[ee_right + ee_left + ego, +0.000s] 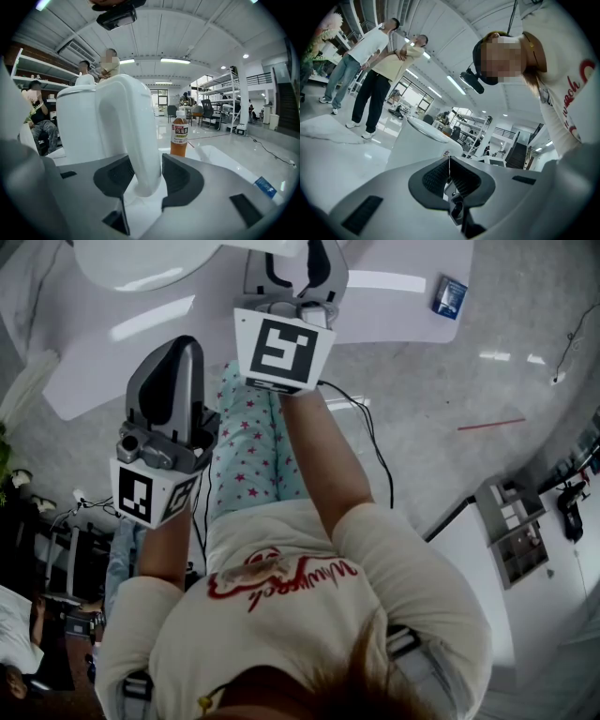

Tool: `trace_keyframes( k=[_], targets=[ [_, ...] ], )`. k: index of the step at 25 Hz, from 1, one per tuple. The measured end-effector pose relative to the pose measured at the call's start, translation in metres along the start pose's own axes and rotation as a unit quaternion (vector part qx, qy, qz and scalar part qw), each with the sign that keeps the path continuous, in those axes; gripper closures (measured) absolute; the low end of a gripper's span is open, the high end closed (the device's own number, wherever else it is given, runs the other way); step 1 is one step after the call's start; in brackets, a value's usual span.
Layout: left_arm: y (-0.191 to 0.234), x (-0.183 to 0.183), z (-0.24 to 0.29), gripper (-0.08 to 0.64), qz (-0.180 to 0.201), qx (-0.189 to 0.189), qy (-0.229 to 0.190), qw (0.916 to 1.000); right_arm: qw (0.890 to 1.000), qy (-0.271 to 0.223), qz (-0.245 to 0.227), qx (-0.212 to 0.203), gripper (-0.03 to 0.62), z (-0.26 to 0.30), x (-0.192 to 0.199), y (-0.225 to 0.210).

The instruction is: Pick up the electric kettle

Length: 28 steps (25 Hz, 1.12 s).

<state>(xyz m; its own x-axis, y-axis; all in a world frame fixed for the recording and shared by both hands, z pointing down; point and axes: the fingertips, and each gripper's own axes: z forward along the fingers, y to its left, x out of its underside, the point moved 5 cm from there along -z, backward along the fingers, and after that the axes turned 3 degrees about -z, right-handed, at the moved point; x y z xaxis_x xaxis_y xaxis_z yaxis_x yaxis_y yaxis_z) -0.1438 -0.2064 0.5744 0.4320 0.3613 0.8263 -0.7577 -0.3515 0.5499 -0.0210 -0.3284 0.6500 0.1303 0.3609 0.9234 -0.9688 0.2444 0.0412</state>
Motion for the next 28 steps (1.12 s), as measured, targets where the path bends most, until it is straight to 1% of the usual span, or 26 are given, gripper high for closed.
trace_keyframes(
  k=[3,6,10,14,17,20,22,25,28],
  targets=[
    [0.001,0.0,-0.003,0.548,-0.004,-0.003,-0.001,1.0,1.0,-0.005,0.007,0.01,0.413,0.006,0.001,-0.002],
    [0.002,0.0,-0.004,0.548,-0.007,-0.003,-0.002,1.0,1.0,0.003,0.007,0.017,0.413,0.012,0.005,-0.003],
    [0.006,0.003,-0.002,0.548,-0.012,-0.002,0.002,0.9999,1.0,-0.005,0.005,0.029,0.416,0.022,0.01,-0.004],
    [0.01,0.004,-0.005,0.548,-0.014,-0.005,0.004,0.9999,0.999,0.003,0.019,0.035,0.416,0.031,0.016,-0.006],
    [0.012,0.006,-0.007,0.548,-0.016,-0.007,0.007,0.9998,0.999,-0.002,0.032,0.035,0.436,0.037,0.019,-0.006],
    [0.014,0.007,-0.009,0.548,-0.029,-0.009,0.01,0.9995,0.999,-0.008,0.037,0.03,0.461,0.039,0.018,-0.004],
    [0.015,0.005,-0.01,0.548,-0.035,-0.009,0.011,0.9993,0.999,-0.009,0.044,0.019,0.505,0.04,0.015,-0.002],
    [0.016,0.003,-0.012,0.548,-0.04,-0.012,0.013,0.999,0.996,-0.02,0.081,0.005,0.537,0.041,0.014,-0.006],
    [0.018,0.003,-0.014,0.548,-0.047,-0.017,0.014,0.9987,0.996,-0.024,0.086,-0.002,0.541,0.043,0.013,-0.009]
  ],
)
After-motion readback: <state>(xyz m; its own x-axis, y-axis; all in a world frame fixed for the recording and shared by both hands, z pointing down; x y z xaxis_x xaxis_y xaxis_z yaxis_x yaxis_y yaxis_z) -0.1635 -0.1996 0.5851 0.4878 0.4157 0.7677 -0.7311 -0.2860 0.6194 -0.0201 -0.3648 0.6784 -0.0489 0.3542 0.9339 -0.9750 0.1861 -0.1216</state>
